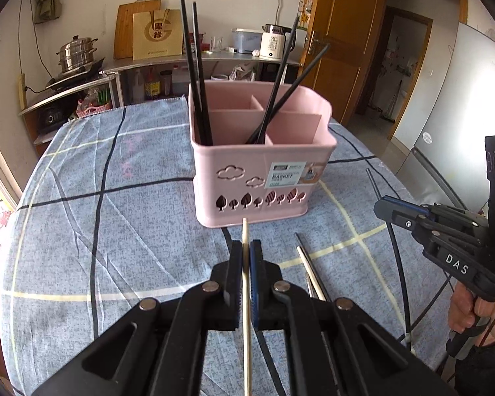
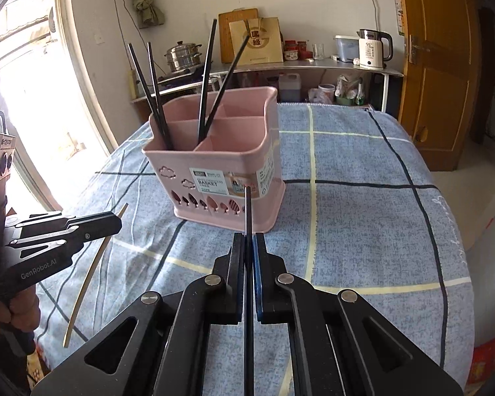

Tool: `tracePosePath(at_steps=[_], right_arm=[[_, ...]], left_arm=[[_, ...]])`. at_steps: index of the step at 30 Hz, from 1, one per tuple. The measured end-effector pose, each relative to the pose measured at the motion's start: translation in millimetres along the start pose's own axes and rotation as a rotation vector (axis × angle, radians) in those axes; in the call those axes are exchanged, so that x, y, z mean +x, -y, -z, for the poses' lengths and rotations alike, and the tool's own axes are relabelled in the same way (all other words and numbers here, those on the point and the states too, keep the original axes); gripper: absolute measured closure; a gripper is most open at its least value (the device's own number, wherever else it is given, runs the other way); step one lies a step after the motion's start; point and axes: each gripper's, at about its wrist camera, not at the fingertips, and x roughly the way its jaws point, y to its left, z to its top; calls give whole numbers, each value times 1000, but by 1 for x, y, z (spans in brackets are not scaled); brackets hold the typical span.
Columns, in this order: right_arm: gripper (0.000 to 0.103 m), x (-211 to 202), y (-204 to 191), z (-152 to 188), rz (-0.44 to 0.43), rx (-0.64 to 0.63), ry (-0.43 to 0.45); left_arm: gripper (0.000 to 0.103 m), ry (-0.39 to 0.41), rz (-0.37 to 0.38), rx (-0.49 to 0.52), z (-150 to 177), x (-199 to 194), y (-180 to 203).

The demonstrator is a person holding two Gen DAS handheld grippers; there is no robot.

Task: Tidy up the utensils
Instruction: 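Lift both chopsticks upright and carry them over the pink basket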

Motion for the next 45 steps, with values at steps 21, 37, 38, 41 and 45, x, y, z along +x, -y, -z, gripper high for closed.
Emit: tracePosePath(at_steps=[21, 37, 38, 41, 45], right_arm=[[98, -50, -7, -25, -5, -22, 135], [98, -75, -21, -61, -42, -68, 235], [98, -76, -23, -66, -47, -72, 246], [98, -80, -28, -81, -62, -81, 277], [98, -84, -35, -100, -89, -86, 312]], left_arm=[[98, 129, 80, -42, -23, -51, -10], [99, 224, 70, 4, -66, -89, -4], [99, 231, 68, 8, -71, -91, -3], [99, 250, 65, 14, -89, -96, -3], [99, 282, 64, 15, -114, -101, -3]])
